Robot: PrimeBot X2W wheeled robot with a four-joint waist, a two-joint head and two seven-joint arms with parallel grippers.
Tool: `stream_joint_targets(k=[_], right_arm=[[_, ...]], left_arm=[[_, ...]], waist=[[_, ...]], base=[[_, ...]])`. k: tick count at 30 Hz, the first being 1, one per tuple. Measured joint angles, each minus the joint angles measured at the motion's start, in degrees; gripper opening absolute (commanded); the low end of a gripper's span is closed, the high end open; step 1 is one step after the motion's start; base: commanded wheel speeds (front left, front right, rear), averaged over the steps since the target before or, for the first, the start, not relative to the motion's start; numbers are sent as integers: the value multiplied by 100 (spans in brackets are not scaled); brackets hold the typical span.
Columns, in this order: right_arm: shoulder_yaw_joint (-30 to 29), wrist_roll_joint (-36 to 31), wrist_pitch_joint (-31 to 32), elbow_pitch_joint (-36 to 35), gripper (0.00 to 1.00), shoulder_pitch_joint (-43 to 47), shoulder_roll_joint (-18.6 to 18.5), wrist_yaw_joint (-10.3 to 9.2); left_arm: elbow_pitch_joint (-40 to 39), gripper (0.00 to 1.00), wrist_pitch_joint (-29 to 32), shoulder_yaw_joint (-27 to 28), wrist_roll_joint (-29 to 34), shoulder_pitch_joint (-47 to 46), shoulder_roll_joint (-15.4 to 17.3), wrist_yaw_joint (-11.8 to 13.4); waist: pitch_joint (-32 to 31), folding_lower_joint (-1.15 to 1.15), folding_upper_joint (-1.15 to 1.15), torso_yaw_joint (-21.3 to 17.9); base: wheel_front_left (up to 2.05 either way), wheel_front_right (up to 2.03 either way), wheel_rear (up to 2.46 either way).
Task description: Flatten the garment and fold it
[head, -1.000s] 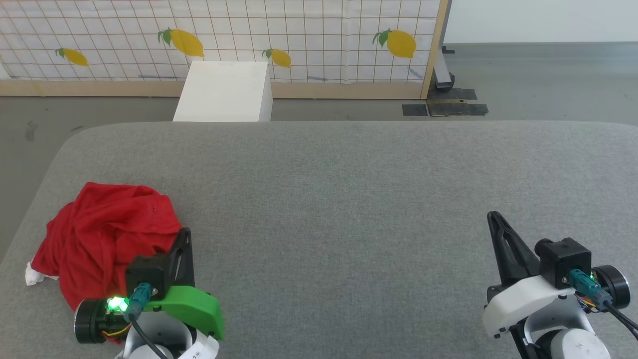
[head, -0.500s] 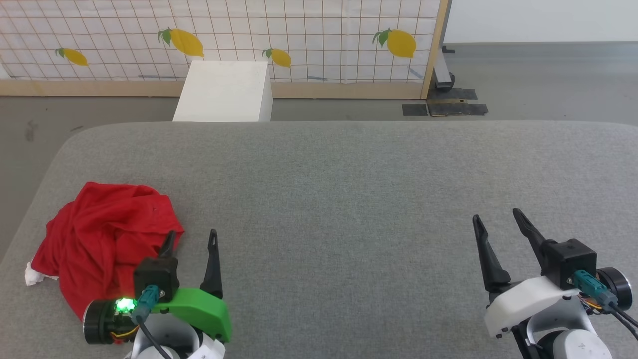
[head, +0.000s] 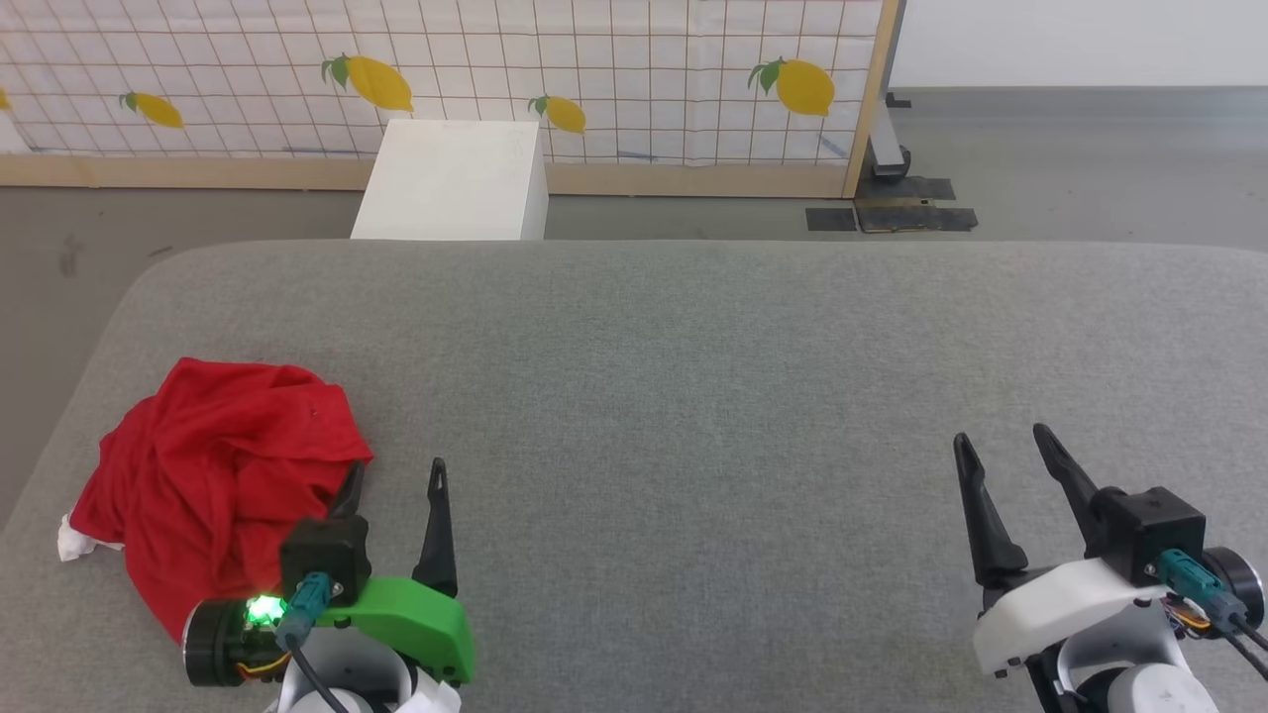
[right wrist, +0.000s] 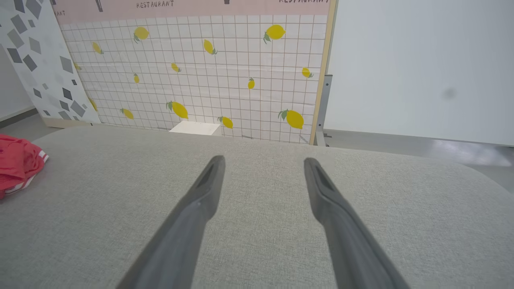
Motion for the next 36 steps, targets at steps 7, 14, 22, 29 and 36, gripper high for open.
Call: stream_joint_targets(k=[7,14,22,29,36], right_arm=[[-47,80,-81,43,100,43,0,0],[-97,177,-180,97,100,73,0,0],[-129,263,-283,147,100,159,0,0],[-135,331,-357,189,100,169,1,0],[-148,400,-450,236,100,229,1,0]], left_arm=[[41,100,-74,-59,-36,-1,0,56],[74,100,-182,-107,-82,-1,0,148],[100,100,-287,-147,-191,-1,0,207],[122,100,-357,-202,-226,1,0,268],[149,100,-452,-272,-249,4,0,327]], waist=[[4,0,0,94],[6,0,0,307],[10,0,0,572],[9,0,0,830],[21,0,0,1095]], base=[[0,0,0],[0,0,0],[0,0,0],[0,0,0],[0,0,0]])
